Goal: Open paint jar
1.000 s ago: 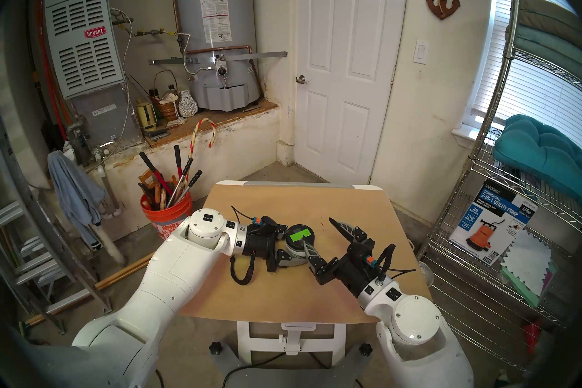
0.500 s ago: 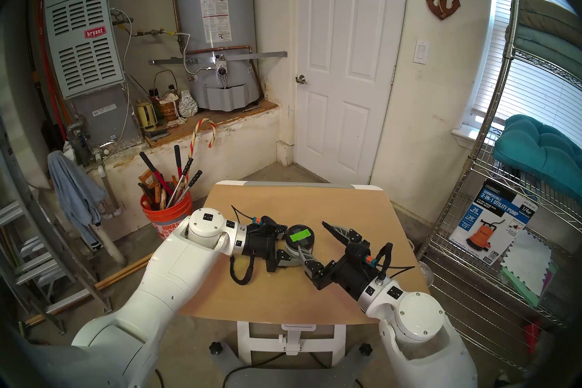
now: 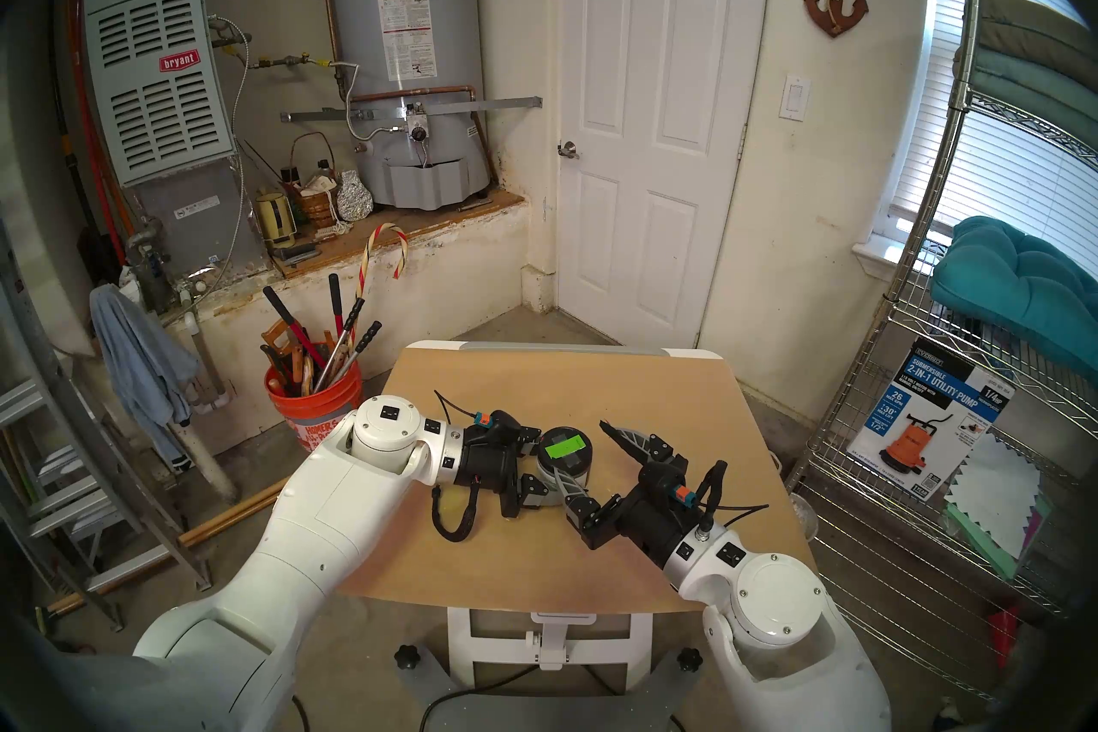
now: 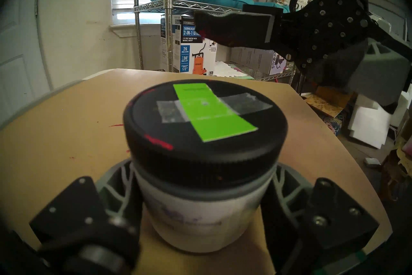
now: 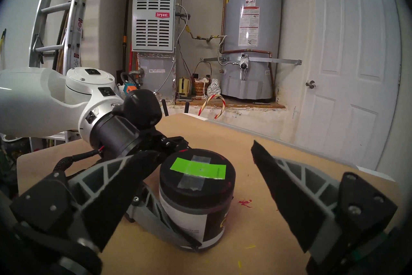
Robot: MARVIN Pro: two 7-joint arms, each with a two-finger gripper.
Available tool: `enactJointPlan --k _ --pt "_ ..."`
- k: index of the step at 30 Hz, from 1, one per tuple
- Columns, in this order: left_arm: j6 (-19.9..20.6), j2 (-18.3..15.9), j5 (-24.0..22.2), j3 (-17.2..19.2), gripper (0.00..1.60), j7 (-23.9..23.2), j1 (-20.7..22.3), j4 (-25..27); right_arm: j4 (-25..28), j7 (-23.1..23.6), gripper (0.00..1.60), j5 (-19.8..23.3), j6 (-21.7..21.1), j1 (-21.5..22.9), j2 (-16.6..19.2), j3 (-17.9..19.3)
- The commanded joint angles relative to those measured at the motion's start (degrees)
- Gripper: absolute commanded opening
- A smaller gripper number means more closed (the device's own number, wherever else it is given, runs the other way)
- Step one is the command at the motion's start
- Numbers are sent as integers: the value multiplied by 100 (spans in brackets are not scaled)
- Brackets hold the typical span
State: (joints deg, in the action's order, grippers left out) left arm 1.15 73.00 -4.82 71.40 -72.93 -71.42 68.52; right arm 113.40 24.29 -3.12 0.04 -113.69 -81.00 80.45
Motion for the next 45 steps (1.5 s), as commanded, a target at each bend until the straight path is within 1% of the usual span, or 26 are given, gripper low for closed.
enactJointPlan --k 1,7,25,33,37,42,45 --pt "8 17 -24 9 0 -5 -9 89 25 -19 160 19 97 128 -86 -58" --pt "109 10 -70 28 0 -68 -16 124 5 -13 160 16 83 147 -88 -61" --pt "124 21 -53 46 0 -82 -20 127 3 16 160 27 43 130 -67 -128" --pt "126 26 -45 54 0 -88 -22 127 -137 -40 160 -82 120 175 -110 -230" --pt "127 29 -41 59 0 -91 -22 127 -306 -168 160 -213 175 275 -220 -330" --pt "127 32 -37 62 0 -94 -22 126 -420 -299 160 -392 277 319 -276 -436" --pt "127 34 -34 65 0 -96 -23 126 -491 -343 160 -410 263 365 -323 -457"
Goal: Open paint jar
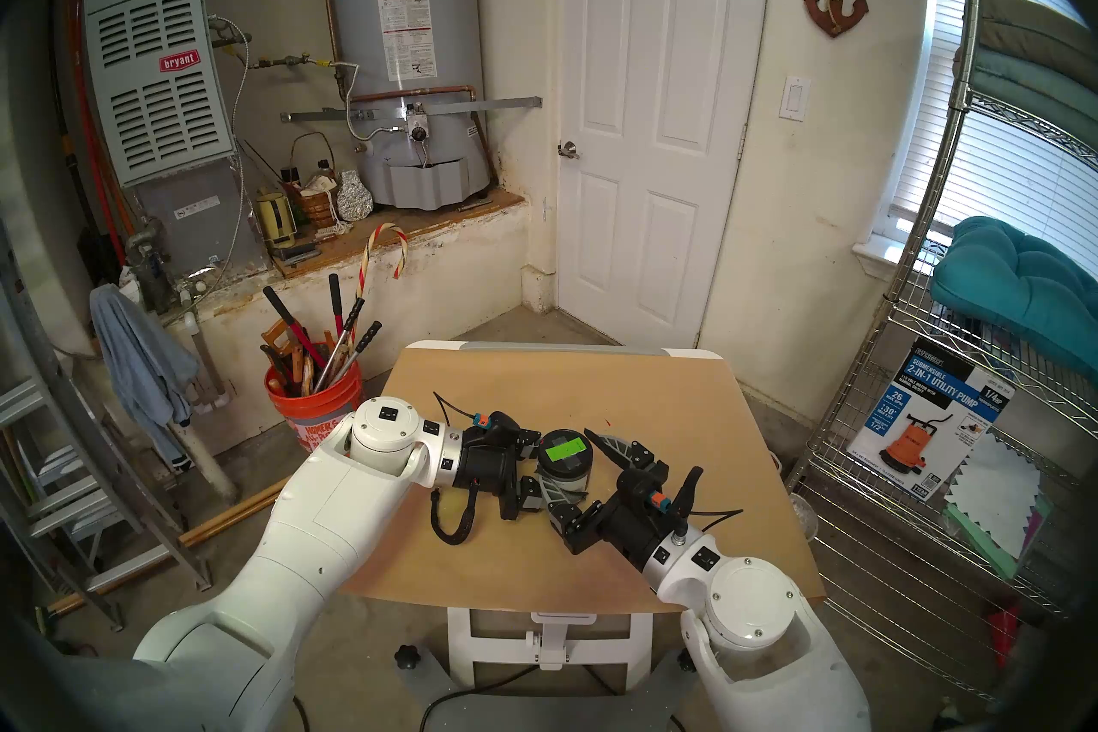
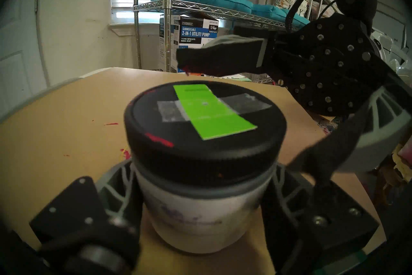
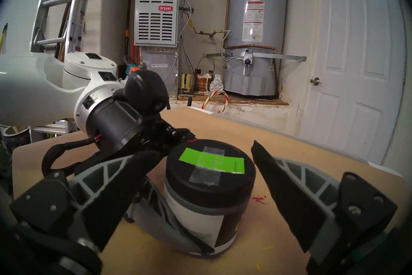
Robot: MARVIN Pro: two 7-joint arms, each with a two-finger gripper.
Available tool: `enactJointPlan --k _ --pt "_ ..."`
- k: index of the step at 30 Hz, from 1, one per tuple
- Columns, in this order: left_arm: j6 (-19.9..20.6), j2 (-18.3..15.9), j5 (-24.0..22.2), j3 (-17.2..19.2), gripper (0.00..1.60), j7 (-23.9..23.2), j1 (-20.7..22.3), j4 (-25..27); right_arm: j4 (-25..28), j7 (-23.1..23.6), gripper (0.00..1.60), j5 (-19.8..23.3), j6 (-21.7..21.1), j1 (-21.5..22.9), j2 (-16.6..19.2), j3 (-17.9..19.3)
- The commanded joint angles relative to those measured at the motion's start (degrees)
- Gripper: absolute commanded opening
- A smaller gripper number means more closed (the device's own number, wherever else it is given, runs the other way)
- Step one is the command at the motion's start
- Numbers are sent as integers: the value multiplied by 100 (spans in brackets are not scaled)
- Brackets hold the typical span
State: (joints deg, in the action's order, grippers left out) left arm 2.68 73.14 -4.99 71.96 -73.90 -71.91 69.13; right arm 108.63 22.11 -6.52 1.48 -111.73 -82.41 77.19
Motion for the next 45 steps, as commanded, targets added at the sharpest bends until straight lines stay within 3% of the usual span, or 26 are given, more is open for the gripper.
enactJointPlan --k 1,17,19,22,24,26,29,32,33,34,41,43,45 --pt "-26 21 -15 11 0 0 26 64 -48 -156 160 -91 123 190 -200 -134" --pt "-28 33 3 29 0 -11 22 64 -137 -51 160 118 -176 358 -233 -88" --pt "-28 34 5 31 0 -13 21 64 -142 10 115 157 -254 395 -205 -85" --pt "-27 39 11 38 0 -17 20 64 -148 72 100 196 -320 432 -183 -72" --pt "-27 41 14 40 0 -19 19 64 -148 100 99 204 -333 450 -169 -66" --pt "-27 43 17 44 0 -21 18 64 -147 118 76 209 -339 461 -162 -60" --pt "-26 47 23 50 0 -24 17 65 -145 155 78 211 -345 482 -147 -53" --pt "-26 49 26 53 0 -26 16 65 -157 215 67 211 -314 514 -114 -49" --pt "-26 49 27 54 0 -27 16 65 -159 227 61 218 -320 518 -114 -42" --pt "-26 51 29 56 0 -28 15 65 -160 239 42 216 -320 521 -117 -35" --pt "-25 56 36 63 0 -32 14 65 -195 415 40 230 -169 572 -26 13" --pt "-25 57 38 65 0 -33 13 65 -175 455 51 256 -163 563 -20 34" --pt "-25 58 40 66 0 -34 13 65 -180 507 73 320 -100 558 -23 59"
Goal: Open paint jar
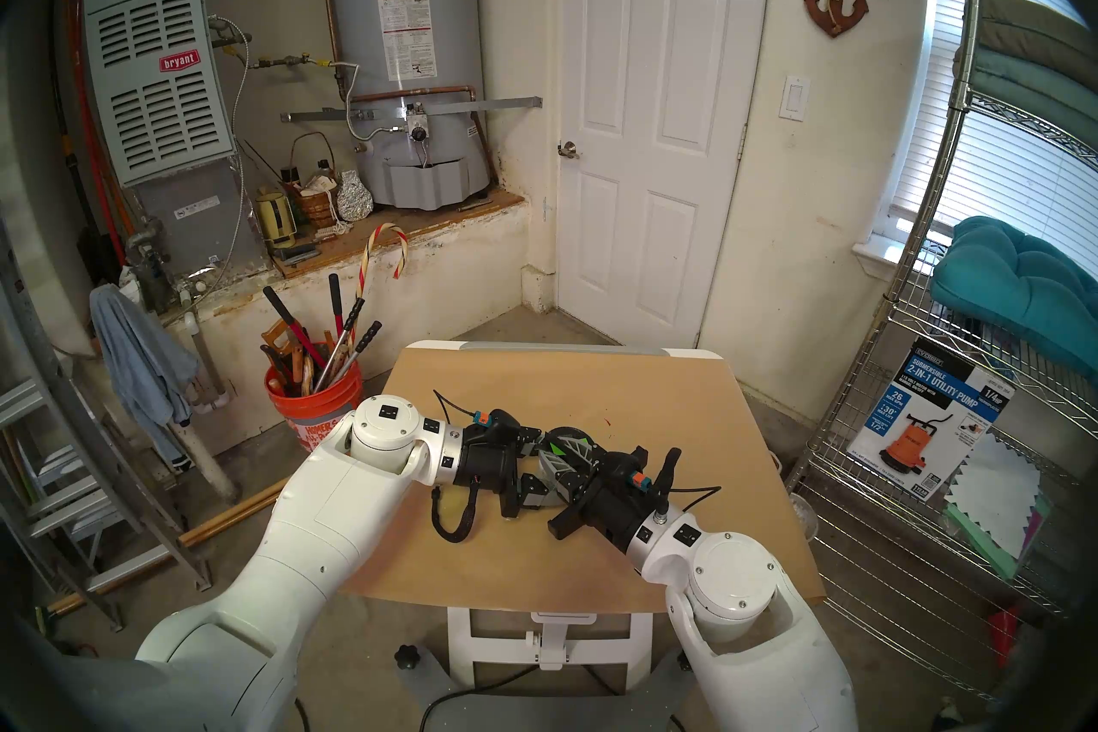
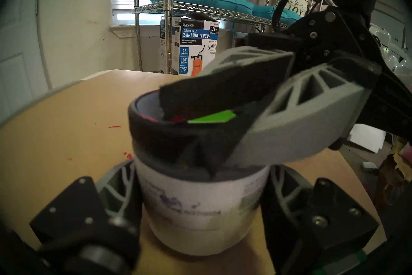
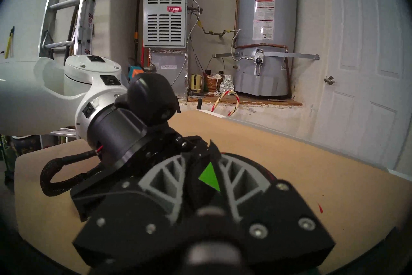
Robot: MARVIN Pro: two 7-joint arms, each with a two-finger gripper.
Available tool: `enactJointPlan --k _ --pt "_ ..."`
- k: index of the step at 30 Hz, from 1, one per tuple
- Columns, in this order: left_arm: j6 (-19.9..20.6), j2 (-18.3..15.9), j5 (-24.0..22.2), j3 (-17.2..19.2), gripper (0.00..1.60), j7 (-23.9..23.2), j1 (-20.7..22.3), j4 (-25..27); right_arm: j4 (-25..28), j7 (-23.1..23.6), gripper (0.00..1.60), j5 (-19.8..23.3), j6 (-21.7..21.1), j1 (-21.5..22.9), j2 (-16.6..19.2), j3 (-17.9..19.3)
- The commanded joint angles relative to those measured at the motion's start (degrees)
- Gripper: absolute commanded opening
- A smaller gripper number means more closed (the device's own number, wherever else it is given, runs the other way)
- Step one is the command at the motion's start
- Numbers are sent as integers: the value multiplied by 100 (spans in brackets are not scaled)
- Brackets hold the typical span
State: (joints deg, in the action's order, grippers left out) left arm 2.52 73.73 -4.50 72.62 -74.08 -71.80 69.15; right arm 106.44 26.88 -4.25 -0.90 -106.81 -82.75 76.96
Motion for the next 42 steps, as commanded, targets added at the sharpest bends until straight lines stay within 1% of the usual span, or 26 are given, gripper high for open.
enactJointPlan --k 1,7,10,13,14,20,27,33,42 --pt "-10 0 -9 2 0 -16 2 63 51 -2 160 96 199 44 -16 94" --pt "-10 7 3 12 0 -24 0 62 88 1 160 211 95 80 -116 178" --pt "-10 10 6 16 0 -27 0 61 97 16 160 333 -33 85 -186 235" --pt "-9 12 9 19 0 -29 -1 62 111 -11 160 326 -100 83 -205 245" --pt "-9 12 10 20 0 -29 -1 62 107 -11 160 355 -190 82 -227 254" --pt "-9 16 16 26 0 -33 -3 63 -60 -74 160 289 -173 107 -259 175" --pt "-9 21 23 33 0 -38 -4 62 -59 -98 160 310 -213 129 -283 99" --pt "-19 25 43 42 0 -17 -10 69 -9 -102 160 319 -204 69 -206 139" --pt "-37 43 44 48 0 -42 15 35 9 -119 160 342 -236 42 -181 162"
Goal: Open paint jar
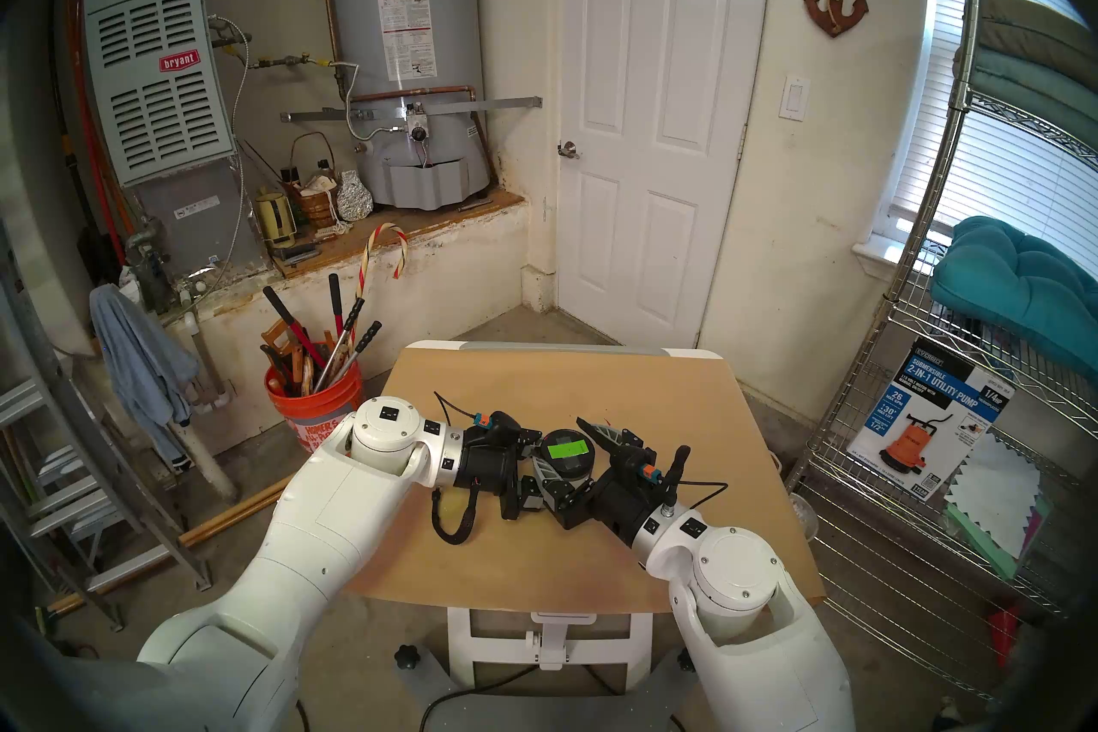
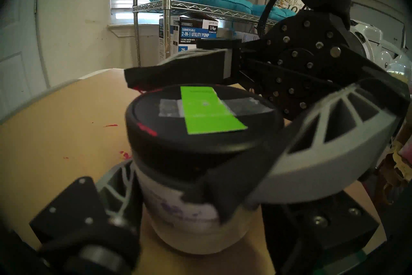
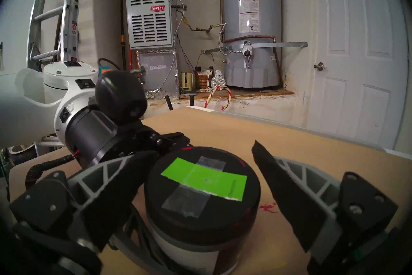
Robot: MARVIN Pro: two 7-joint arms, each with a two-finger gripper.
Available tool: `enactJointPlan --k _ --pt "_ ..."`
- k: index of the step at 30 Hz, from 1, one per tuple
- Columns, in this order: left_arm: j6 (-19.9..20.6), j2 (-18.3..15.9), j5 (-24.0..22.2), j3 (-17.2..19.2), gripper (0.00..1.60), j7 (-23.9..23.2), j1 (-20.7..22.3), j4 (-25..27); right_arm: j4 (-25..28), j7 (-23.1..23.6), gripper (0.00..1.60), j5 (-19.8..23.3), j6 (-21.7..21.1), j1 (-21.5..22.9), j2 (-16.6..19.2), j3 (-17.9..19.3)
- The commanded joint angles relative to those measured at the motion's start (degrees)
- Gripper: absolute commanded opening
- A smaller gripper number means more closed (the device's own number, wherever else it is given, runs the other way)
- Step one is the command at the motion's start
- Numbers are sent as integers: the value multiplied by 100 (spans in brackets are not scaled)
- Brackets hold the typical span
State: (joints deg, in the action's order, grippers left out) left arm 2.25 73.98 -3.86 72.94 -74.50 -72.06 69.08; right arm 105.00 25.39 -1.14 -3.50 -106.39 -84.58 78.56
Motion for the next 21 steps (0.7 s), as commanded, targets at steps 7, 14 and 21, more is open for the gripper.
enactJointPlan --k 7,14,21 --pt "2 17 -25 28 0 -24 11 60 125 15 160 42 -25 -10 -16 -14" --pt "-3 10 -23 47 0 -25 -16 88 116 -77 160 -110 5 -9 -10 -72" --pt "4 14 -26 63 0 -43 -18 91 47 -73 160 -118 22 18 -27 -65"
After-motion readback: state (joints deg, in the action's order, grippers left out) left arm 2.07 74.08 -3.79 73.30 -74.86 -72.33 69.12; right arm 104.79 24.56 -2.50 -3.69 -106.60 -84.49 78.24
